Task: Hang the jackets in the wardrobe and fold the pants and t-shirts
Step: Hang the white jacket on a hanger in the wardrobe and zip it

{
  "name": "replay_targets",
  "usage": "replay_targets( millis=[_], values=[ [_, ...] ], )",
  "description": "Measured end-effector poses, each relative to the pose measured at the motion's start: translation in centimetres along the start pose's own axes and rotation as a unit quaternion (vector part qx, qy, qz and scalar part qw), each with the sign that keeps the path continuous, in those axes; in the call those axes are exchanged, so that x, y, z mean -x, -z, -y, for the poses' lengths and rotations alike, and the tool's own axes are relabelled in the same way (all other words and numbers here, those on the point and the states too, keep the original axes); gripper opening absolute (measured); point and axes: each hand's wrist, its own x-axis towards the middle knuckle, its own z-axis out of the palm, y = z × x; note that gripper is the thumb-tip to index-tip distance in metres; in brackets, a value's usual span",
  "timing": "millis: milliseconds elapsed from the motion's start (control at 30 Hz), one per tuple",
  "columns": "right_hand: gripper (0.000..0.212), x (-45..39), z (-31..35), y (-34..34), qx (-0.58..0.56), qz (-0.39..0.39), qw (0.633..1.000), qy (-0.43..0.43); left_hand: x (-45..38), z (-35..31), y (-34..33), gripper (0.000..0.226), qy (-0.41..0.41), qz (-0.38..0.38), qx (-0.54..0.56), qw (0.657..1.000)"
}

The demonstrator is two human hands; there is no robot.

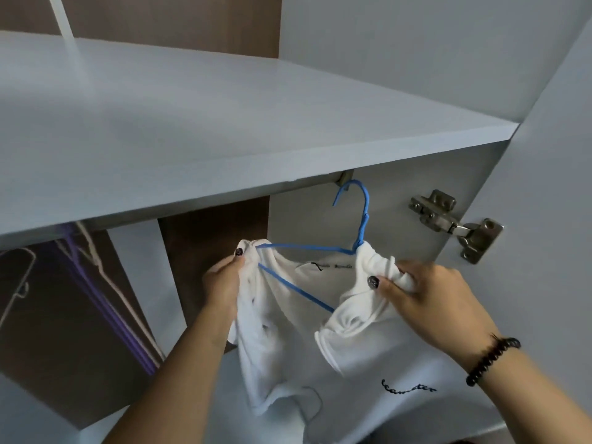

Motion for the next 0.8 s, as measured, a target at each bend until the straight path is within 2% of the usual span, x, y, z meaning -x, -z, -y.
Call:
replay_targets(
  millis=[67,167,267,400,533,567,633,700,800],
  values=[
    [0.04,0.1,0.6,-1.0,0.023,0.025,0.999,0.003,0.9,-0.7,-0.2,0.024,-0.061,0.001,-0.037,0.997],
    [0.042,0.1,1.8,-3.6,0.032,0.033,0.999,-0.004,3.4,-1.9,-1.3,0.013,-0.167,0.055,-0.102,0.979],
    [0.037,-0.2,2.1,-5.5,-0.025,0.007,0.999,-0.038,6.2,-2.2,-1.4,0.026,-0.238,0.112,-0.152,0.953],
    [0.04,0.1,1.5,-7.3,-0.133,-0.01,0.99,-0.042,10.2,-1.9,0.2,0.026,-0.263,0.166,-0.162,0.937],
    [0.025,1.4,1.1,-8.6,-0.232,-0.044,0.972,-0.008,13.4,-1.7,0.4,0.005,-0.249,0.192,-0.145,0.938],
    [0.024,1.8,1.1,-8.8,-0.259,-0.057,0.964,-0.004,13.7,-1.7,0.5,0.01,-0.253,0.196,-0.157,0.934],
    [0.032,2.5,1.0,-8.9,-0.315,-0.08,0.946,-0.002,13.9,-1.9,0.8,0.04,-0.25,0.216,-0.149,0.932],
    [0.038,2.8,1.0,-8.9,-0.354,-0.098,0.93,0.01,13.4,-2.4,1.6,0.066,-0.249,0.173,-0.108,0.947],
    [0.031,3.0,1.1,-8.5,-0.364,-0.096,0.926,0.03,12.0,-3.5,2.8,0.064,-0.264,0.021,-0.13,0.955]
  ],
)
